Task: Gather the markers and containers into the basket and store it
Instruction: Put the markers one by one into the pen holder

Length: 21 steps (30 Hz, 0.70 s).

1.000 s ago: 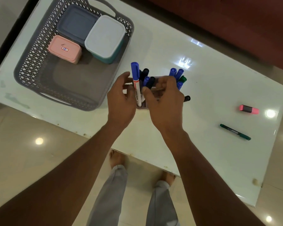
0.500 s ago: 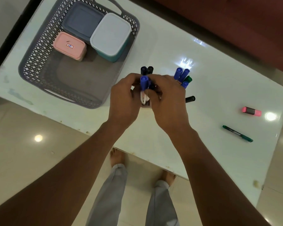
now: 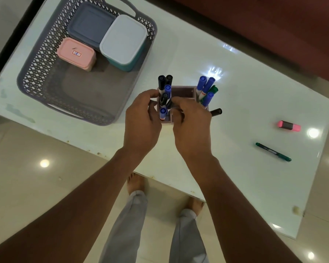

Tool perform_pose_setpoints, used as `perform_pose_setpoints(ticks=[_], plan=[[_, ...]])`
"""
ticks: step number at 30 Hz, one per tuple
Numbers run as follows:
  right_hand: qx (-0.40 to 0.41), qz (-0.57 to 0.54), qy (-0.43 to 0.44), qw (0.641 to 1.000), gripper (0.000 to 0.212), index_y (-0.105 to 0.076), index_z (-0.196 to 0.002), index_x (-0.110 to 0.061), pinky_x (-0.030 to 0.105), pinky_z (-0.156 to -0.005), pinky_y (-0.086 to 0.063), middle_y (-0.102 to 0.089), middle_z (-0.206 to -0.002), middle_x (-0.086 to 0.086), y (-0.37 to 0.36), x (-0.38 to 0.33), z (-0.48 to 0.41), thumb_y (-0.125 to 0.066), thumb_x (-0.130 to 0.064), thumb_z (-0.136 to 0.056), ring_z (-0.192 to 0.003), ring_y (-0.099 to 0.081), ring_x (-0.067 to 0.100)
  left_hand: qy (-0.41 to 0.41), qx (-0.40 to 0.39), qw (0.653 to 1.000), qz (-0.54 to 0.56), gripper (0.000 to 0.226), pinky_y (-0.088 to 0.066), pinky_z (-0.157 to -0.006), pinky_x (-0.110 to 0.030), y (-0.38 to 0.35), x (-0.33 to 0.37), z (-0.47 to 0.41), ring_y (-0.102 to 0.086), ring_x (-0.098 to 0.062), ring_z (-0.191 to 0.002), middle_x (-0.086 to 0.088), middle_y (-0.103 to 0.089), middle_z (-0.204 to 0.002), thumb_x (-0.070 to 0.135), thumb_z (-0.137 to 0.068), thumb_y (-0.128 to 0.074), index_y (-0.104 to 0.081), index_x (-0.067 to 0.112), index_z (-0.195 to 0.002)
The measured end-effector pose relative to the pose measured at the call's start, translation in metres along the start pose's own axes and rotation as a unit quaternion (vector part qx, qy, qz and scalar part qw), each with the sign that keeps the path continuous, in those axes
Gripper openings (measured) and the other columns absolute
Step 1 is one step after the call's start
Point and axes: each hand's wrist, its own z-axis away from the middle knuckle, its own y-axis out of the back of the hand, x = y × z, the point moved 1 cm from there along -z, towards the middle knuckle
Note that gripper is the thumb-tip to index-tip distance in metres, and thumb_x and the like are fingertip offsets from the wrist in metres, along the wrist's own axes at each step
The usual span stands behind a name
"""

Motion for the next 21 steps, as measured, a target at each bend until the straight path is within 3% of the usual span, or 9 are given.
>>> perform_pose_setpoints(ticks=[3, 5, 9, 12, 14, 17, 19, 21], plan=[[0.040, -0.004, -0.002, 0.999, 0.030, -0.067, -0.116, -0.004, 0.004, -0.083, -0.038, -0.071, -0.108, 0.010, -0.001, 0.003, 0.008, -0.057, 0.005, -0.089, -0.093, -0.066, 0.020, 0.007, 0.002, 1.000, -0.018, 0.036, -0.050, -0.086, -0.021, -0.006, -0.003, 0.010, -0.059, -0.011, -0.102, -0.003, -0.060, -0.122, -0.001, -0.091, -0.048, -0.055, 0.009, -0.124], [0.062, -0.041, -0.032, 0.997, 0.031, -0.064, -0.120, -0.009, -0.004, -0.079, -0.036, -0.070, -0.112, 0.005, -0.002, 0.005, 0.017, -0.055, 0.001, -0.092, -0.094, -0.064, 0.012, 0.008, 0.015, 1.000, -0.022, 0.032, -0.049, -0.079, -0.020, -0.010, -0.005, 0.018, -0.056, -0.010, -0.098, -0.005, -0.057, -0.120, 0.007, -0.089, -0.054, -0.052, 0.009, -0.121], [0.069, -0.069, -0.088, 0.991, 0.025, -0.066, -0.113, -0.013, 0.020, -0.078, -0.055, -0.071, -0.106, 0.001, -0.003, 0.018, 0.045, -0.057, 0.000, -0.092, -0.083, -0.059, 0.005, 0.025, 0.037, 0.997, -0.058, 0.031, -0.043, -0.070, -0.016, -0.016, -0.009, 0.034, -0.053, -0.013, -0.087, -0.008, -0.054, -0.107, 0.002, -0.084, -0.059, -0.050, 0.007, -0.113], [0.040, -0.068, -0.150, 0.986, 0.028, -0.065, -0.118, -0.015, 0.032, -0.089, -0.057, -0.069, -0.117, 0.000, 0.000, 0.041, 0.071, -0.057, -0.006, -0.093, -0.100, -0.066, 0.013, 0.044, 0.041, 0.995, -0.081, 0.024, -0.039, -0.066, -0.019, -0.023, -0.006, 0.050, -0.051, -0.015, -0.078, -0.004, -0.051, -0.094, 0.005, -0.083, -0.062, -0.051, 0.006, -0.103], [0.046, -0.061, -0.182, 0.980, 0.028, -0.066, -0.118, -0.017, 0.033, -0.090, -0.057, -0.069, -0.119, -0.001, 0.004, 0.062, 0.084, -0.056, -0.008, -0.094, -0.105, -0.066, 0.013, 0.051, 0.019, 0.994, -0.092, 0.018, -0.038, -0.065, -0.015, -0.032, -0.001, 0.064, -0.050, -0.012, -0.074, 0.001, -0.051, -0.087, 0.012, -0.084, -0.065, -0.053, 0.009, -0.098], [0.091, -0.075, -0.237, 0.964, 0.027, -0.068, -0.114, -0.017, 0.033, -0.084, -0.059, -0.071, -0.112, -0.003, 0.028, 0.099, 0.097, -0.055, -0.008, -0.092, -0.097, -0.067, 0.010, -0.011, -0.064, 0.993, -0.095, 0.011, -0.037, -0.064, -0.012, -0.059, 0.016, 0.090, -0.048, -0.009, -0.070, 0.004, -0.052, -0.079, 0.014, -0.086, -0.064, -0.054, 0.013, -0.090], [0.119, -0.085, -0.266, 0.953, 0.026, -0.069, -0.110, -0.016, 0.025, -0.079, -0.058, -0.071, -0.105, -0.005, 0.048, 0.124, 0.098, -0.055, -0.008, -0.090, -0.088, -0.067, 0.006, -0.051, -0.125, 0.987, -0.088, 0.007, -0.041, -0.064, -0.017, -0.081, 0.029, 0.100, -0.047, -0.009, -0.071, 0.004, -0.052, -0.079, 0.013, -0.086, -0.061, -0.054, 0.014, -0.088], [0.142, -0.087, -0.311, 0.936, 0.023, -0.070, -0.105, -0.015, 0.009, -0.072, -0.050, -0.070, -0.095, -0.007, 0.072, 0.160, 0.095, -0.056, -0.008, -0.088, -0.078, -0.064, 0.003, -0.069, -0.160, 0.981, -0.079, 0.004, -0.046, -0.066, -0.025, -0.110, 0.047, 0.107, -0.050, -0.012, -0.074, 0.003, -0.054, -0.082, 0.013, -0.086, -0.058, -0.055, 0.013, -0.089]])
